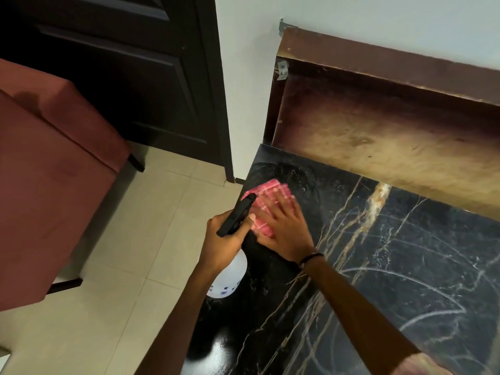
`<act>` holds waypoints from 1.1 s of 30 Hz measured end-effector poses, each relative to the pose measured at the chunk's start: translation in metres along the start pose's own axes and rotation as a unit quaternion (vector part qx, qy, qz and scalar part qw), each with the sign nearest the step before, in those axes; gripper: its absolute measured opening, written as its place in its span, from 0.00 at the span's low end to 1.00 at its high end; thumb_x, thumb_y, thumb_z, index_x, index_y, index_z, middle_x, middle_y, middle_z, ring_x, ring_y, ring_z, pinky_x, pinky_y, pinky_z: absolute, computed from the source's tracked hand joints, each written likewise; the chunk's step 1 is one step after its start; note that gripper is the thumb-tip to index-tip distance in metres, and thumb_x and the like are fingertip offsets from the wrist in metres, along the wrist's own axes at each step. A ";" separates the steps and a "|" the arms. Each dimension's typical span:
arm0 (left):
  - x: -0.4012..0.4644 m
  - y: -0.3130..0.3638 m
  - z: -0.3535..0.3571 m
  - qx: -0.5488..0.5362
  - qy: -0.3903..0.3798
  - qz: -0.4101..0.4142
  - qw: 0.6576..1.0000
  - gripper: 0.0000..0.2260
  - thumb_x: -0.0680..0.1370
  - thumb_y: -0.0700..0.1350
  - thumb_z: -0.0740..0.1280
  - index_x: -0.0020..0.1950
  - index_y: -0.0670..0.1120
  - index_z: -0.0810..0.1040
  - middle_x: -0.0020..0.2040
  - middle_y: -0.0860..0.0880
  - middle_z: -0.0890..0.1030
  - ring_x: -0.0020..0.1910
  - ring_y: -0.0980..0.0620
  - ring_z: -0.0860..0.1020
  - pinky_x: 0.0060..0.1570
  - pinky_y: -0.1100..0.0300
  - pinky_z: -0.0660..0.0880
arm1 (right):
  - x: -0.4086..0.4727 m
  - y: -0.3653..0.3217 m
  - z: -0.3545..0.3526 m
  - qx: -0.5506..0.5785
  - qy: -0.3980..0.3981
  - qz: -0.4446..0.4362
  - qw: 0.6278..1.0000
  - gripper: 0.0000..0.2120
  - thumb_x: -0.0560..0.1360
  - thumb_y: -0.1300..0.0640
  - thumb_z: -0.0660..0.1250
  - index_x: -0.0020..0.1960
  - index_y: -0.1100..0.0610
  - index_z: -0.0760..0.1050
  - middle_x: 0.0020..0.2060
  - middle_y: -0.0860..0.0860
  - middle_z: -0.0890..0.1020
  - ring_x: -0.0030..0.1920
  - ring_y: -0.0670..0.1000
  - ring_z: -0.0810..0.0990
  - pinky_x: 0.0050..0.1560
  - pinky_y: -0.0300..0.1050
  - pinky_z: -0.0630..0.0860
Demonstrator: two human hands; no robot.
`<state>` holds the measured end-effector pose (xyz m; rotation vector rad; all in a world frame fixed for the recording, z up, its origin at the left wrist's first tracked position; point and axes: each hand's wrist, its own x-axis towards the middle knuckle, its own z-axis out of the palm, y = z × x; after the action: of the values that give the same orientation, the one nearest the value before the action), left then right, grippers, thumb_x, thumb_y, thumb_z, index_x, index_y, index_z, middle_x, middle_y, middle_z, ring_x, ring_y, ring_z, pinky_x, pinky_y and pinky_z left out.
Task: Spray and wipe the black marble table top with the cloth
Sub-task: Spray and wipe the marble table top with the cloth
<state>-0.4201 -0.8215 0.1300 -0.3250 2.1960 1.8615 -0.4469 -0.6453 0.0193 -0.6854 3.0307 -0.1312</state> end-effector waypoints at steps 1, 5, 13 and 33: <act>0.001 0.001 0.000 -0.004 -0.003 -0.001 1.000 0.09 0.76 0.41 0.68 0.39 0.39 0.80 0.22 0.55 0.73 0.18 0.59 0.67 0.26 0.67 0.64 | -0.006 0.017 0.000 0.001 0.004 0.018 1.000 0.34 0.73 0.33 0.51 0.75 0.46 0.55 0.76 0.54 0.58 0.76 0.61 0.50 0.71 0.68 0.51; 0.000 0.004 0.002 -0.016 -0.010 0.016 1.000 0.07 0.76 0.44 0.68 0.41 0.43 0.82 0.35 0.37 0.81 0.20 0.59 0.70 0.25 0.69 0.66 | 0.017 0.070 -0.010 0.016 0.006 0.140 0.990 0.35 0.72 0.33 0.49 0.76 0.46 0.54 0.76 0.53 0.58 0.75 0.62 0.52 0.70 0.70 0.52; -0.007 -0.001 0.005 0.024 -0.031 0.079 0.996 0.10 0.75 0.45 0.69 0.42 0.37 0.79 0.31 0.33 0.75 0.24 0.52 0.68 0.26 0.61 0.66 | 0.069 0.024 -0.013 0.035 -0.014 0.161 0.986 0.37 0.70 0.34 0.44 0.76 0.47 0.56 0.76 0.55 0.57 0.75 0.64 0.51 0.67 0.74 0.46; -0.008 0.005 0.017 0.050 -0.058 0.061 0.995 0.04 0.75 0.41 0.69 0.41 0.41 0.81 0.23 0.55 0.76 0.21 0.60 0.73 0.27 0.73 0.67 | -0.014 0.058 -0.013 0.045 -0.002 0.145 0.988 0.34 0.71 0.34 0.51 0.74 0.46 0.60 0.75 0.53 0.60 0.75 0.62 0.53 0.68 0.73 0.51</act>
<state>-0.4130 -0.8036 0.1348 -0.0625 2.2662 1.7726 -0.4600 -0.5863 0.0268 -0.2349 3.0550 -0.2538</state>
